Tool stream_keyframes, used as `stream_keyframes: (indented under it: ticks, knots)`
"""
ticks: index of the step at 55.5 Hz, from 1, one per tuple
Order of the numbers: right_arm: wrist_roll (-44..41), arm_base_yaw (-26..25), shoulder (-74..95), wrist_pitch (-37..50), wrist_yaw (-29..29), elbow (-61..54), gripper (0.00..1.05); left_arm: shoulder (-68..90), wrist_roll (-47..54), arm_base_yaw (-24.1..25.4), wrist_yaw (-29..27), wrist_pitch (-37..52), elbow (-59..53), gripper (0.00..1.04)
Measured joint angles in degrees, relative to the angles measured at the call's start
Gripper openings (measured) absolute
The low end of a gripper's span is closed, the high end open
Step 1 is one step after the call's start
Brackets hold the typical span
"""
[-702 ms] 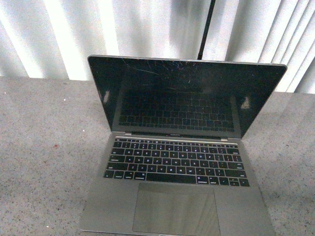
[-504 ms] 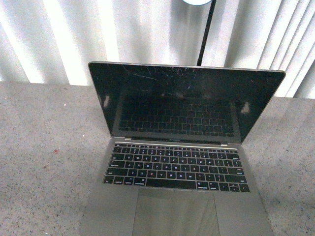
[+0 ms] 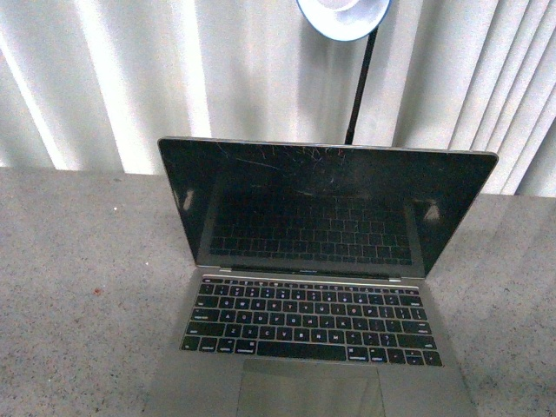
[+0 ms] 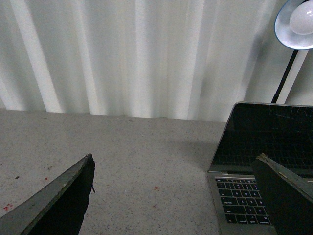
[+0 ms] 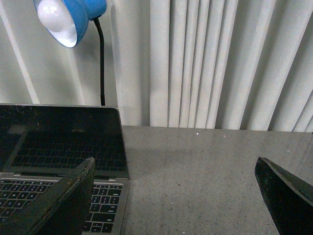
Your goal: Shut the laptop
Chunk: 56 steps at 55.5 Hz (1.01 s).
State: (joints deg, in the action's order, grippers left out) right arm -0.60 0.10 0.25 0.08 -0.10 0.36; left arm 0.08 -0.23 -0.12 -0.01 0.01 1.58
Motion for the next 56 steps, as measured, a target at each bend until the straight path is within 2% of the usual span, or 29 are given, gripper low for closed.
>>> stream_keyframes:
  ticks: [27, 29, 31, 34, 38, 42, 48, 53, 56]
  knots:
    - [0.0, 0.0, 0.0, 0.0, 0.0, 0.0, 0.97, 0.0, 0.0, 0.0, 0.0, 0.0, 0.0, 0.98]
    - [1.6, 0.6, 1.1, -2.5, 2.0, 0.8, 0.97, 0.0, 0.0, 0.0, 0.0, 0.0, 0.0, 0.98]
    - [4.8, 1.2, 5.7, -9.6, 6.0, 4.0, 0.97, 0.9, -2.7, -0.7, -2.4, -0.5, 0.1, 0.98]
    - [7.2, 1.0, 10.7, -12.1, 6.7, 5.9, 0.97, 3.9, -8.3, -1.2, -5.3, 1.2, 0.1, 0.98]
    - [7.4, 0.0, 16.4, -8.6, 4.5, 6.8, 0.97, 12.1, -15.4, -0.1, -2.7, 9.8, 0.2, 0.98]
    - [5.6, -1.4, 21.5, -2.1, 1.6, 8.3, 0.97, 21.1, -16.8, 0.9, 0.5, 20.1, 0.6, 0.98]
    - [0.3, -3.4, 31.5, 9.0, -3.2, 11.8, 0.97, 37.7, -15.5, 0.8, 6.6, 37.6, 4.4, 0.98]
    - [-4.5, -4.0, 42.0, 17.6, -6.0, 15.5, 0.97, 51.8, -12.5, -0.7, 10.2, 49.4, 10.3, 0.98]
    - [-7.0, -3.7, 48.1, 21.4, -7.6, 17.9, 0.97, 59.2, -10.5, -1.7, 11.6, 53.3, 14.1, 0.98]
